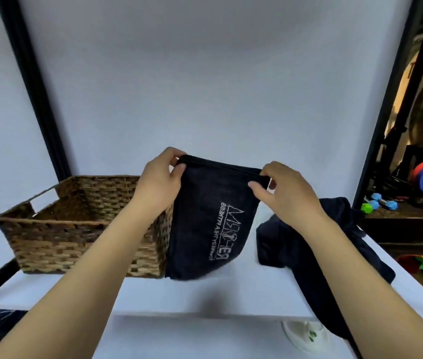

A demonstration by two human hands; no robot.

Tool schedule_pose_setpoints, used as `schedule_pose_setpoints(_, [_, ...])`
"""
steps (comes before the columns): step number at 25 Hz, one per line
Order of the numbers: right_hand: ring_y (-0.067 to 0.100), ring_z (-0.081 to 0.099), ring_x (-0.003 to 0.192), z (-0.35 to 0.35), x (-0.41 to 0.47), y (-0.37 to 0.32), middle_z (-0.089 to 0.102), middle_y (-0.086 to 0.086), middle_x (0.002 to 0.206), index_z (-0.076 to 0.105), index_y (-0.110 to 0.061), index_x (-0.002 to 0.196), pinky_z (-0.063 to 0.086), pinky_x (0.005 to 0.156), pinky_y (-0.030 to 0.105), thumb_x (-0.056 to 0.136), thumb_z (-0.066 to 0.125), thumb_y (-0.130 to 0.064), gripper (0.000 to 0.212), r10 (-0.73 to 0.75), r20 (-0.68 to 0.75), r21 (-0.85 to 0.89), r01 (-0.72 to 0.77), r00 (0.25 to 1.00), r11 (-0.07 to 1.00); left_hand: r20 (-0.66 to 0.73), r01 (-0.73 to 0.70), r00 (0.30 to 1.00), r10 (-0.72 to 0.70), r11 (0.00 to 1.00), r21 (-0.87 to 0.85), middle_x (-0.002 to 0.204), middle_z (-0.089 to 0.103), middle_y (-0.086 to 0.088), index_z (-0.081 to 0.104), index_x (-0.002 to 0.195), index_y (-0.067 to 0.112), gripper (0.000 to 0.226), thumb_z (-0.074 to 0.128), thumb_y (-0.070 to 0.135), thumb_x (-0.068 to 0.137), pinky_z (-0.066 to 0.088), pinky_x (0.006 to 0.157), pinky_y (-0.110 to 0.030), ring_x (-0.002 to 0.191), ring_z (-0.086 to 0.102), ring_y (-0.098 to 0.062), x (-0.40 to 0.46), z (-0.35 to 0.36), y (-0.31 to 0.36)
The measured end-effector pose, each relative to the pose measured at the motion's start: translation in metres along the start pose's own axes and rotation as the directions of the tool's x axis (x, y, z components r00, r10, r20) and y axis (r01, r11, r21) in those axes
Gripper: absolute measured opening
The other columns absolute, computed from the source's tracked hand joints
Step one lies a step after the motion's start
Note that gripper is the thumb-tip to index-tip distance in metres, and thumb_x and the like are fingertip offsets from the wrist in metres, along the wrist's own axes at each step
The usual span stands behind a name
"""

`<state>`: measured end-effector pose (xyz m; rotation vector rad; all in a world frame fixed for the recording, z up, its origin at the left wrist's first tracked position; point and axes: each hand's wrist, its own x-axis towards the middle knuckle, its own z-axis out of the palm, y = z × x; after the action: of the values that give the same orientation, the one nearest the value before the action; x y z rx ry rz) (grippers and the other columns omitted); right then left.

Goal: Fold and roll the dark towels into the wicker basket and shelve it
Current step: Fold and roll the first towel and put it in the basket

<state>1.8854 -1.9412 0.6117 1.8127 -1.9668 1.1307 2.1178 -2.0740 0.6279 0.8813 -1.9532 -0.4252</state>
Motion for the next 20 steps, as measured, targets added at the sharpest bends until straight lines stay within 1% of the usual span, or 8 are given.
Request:
schedule_pose_setpoints(2, [0.015, 0.055, 0.069, -0.021, 0.023, -0.012, 0.058, -0.010, 0.079, 0.058, -0.023, 0.090, 0.044, 0.065, 0.033, 0.093, 0.065, -0.040, 0.018, 0.031, 0.064, 0.094, -0.037, 0.997, 0.995, 0.017, -0.015, 1.000, 0.014, 0.999, 0.051, 0.095, 0.061, 0.009, 0.065, 0.116, 0.022, 0.019, 0.052, 0.017, 0.103, 0.042, 0.075, -0.023, 0.084, 0.057, -0.010, 0.020, -0.021, 0.013])
schedule_pose_setpoints(5, [0.017, 0.056, 0.067, -0.042, 0.044, -0.023, 0.058, -0.007, 0.072, 0.055, -0.029, 0.075, 0.046, 0.064, 0.034, 0.089, 0.066, -0.051, 0.029, 0.012, 0.118, 0.037, -0.017, 0.993, 0.999, 0.032, -0.002, 0.999, 0.000, 0.999, 0.045, 0.095, 0.065, 0.007, 0.067, 0.100, 0.020, 0.013, 0.055, 0.016, 0.100, 0.040, 0.069, -0.014, 0.078, 0.056, -0.001, 0.033, -0.045, 0.021])
schedule_pose_setpoints(8, [0.015, 0.047, 0.061, -0.045, 0.050, -0.029, 0.052, -0.009, 0.071, 0.050, -0.027, 0.068, 0.038, 0.059, 0.031, 0.089, 0.068, -0.050, 0.036, -0.009, 0.137, 0.071, -0.001, 0.991, 0.997, 0.047, 0.054, 0.997, -0.053, 0.998, -0.027, 0.097, 0.067, 0.006, 0.066, 0.093, 0.023, 0.013, 0.056, 0.017, 0.099, 0.047, 0.072, -0.022, 0.075, 0.058, -0.005, 0.028, -0.051, 0.024])
schedule_pose_setpoints(12, [0.016, 0.044, 0.057, -0.036, 0.053, -0.027, 0.053, -0.004, 0.068, 0.050, -0.023, 0.076, 0.036, 0.056, 0.030, 0.091, 0.071, -0.035, 0.028, 0.009, 0.132, 0.162, -0.030, 0.991, 0.986, 0.050, 0.151, 0.988, -0.148, 0.985, -0.077, 0.093, 0.065, 0.005, 0.060, 0.086, 0.024, 0.018, 0.055, 0.017, 0.102, 0.040, 0.044, -0.014, 0.054, 0.060, -0.012, 0.014, -0.047, 0.027])
schedule_pose_setpoints(14, [0.015, 0.046, 0.058, -0.033, 0.054, -0.022, 0.055, -0.004, 0.072, 0.050, -0.026, 0.082, 0.038, 0.058, 0.029, 0.091, 0.071, -0.029, 0.023, 0.006, 0.132, 0.188, -0.031, 0.991, 0.982, 0.075, 0.166, 0.984, -0.161, 0.983, -0.077, 0.094, 0.069, 0.001, 0.062, 0.090, 0.021, 0.015, 0.054, 0.017, 0.102, 0.042, 0.045, -0.019, 0.047, 0.061, -0.010, 0.014, -0.045, 0.028])
schedule_pose_setpoints(17, [0.015, 0.047, 0.061, -0.031, 0.052, -0.014, 0.052, -0.002, 0.076, 0.052, -0.029, 0.098, 0.042, 0.061, 0.031, 0.091, 0.071, -0.023, 0.021, 0.030, 0.132, 0.253, -0.063, 0.991, 0.965, 0.107, 0.216, 0.973, -0.205, 0.970, -0.109, 0.090, 0.072, -0.007, 0.063, 0.104, 0.013, 0.011, 0.053, 0.016, 0.103, 0.044, 0.042, -0.020, 0.040, 0.060, -0.008, 0.010, -0.042, 0.030])
schedule_pose_setpoints(18, [0.015, 0.048, 0.061, -0.031, 0.052, -0.013, 0.050, -0.002, 0.075, 0.054, -0.029, 0.104, 0.043, 0.062, 0.031, 0.092, 0.071, -0.022, 0.022, 0.055, 0.160, 0.253, -0.095, 0.986, 0.963, 0.130, 0.239, 0.966, -0.223, 0.964, -0.116, 0.094, 0.072, -0.006, 0.062, 0.109, 0.011, 0.013, 0.053, 0.016, 0.103, 0.047, 0.044, -0.022, 0.045, 0.064, -0.013, 0.010, -0.040, 0.030])
schedule_pose_setpoints(20, [0.016, 0.052, 0.058, -0.030, 0.046, -0.010, 0.050, -0.002, 0.071, 0.063, -0.023, 0.098, 0.044, 0.060, 0.031, 0.092, 0.071, -0.020, 0.010, 0.101, 0.181, 0.239, -0.144, 0.978, 0.960, 0.158, 0.297, 0.950, -0.271, 0.939, -0.172, 0.096, 0.073, -0.004, 0.060, 0.113, 0.009, 0.014, 0.055, 0.016, 0.103, 0.054, 0.053, -0.031, 0.061, 0.072, -0.031, 0.000, -0.037, 0.031])
